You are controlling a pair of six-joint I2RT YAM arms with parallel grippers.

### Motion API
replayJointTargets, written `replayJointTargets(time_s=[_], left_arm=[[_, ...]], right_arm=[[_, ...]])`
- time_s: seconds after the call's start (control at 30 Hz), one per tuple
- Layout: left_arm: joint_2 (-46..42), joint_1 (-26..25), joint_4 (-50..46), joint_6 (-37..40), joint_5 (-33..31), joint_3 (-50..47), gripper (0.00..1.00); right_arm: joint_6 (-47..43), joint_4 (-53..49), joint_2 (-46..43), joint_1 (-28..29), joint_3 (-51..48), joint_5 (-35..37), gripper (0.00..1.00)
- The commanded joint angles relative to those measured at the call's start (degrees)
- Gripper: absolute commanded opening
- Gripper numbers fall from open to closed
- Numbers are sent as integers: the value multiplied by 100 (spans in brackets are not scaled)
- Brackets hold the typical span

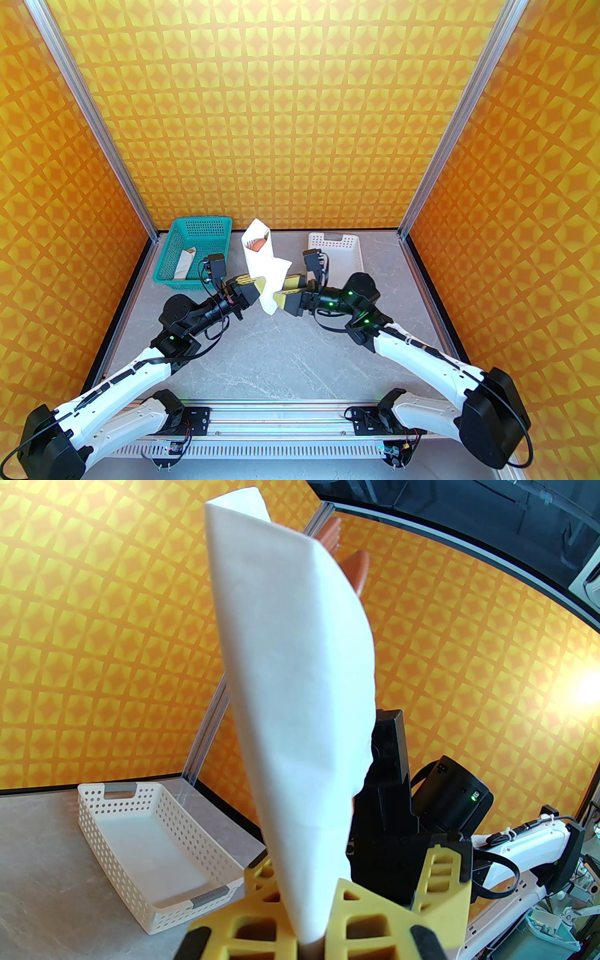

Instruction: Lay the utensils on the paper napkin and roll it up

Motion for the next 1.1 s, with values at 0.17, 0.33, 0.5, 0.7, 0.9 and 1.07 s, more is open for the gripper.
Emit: replayJointTargets(time_s=[0.17,0.33,0.5,0.7,0.9,1.07], left_arm=[[76,-23,253,-99,105,201,0],[140,-21,307,-157,105,207,0],[171,-23,248,-199,113,245,0],[9,-21,-33,-148,109,258,15],[-138,-21,-397,-37,232,372,43],[-391,49,-791,149,357,444,60]], right_arm=[[265,788,168,53,48,93,52],[394,967,194,52,58,8,35],[334,877,142,49,41,-21,13],[-33,318,-105,48,35,91,0],[-170,179,-219,39,121,19,0],[-483,-77,-362,39,199,-58,0]])
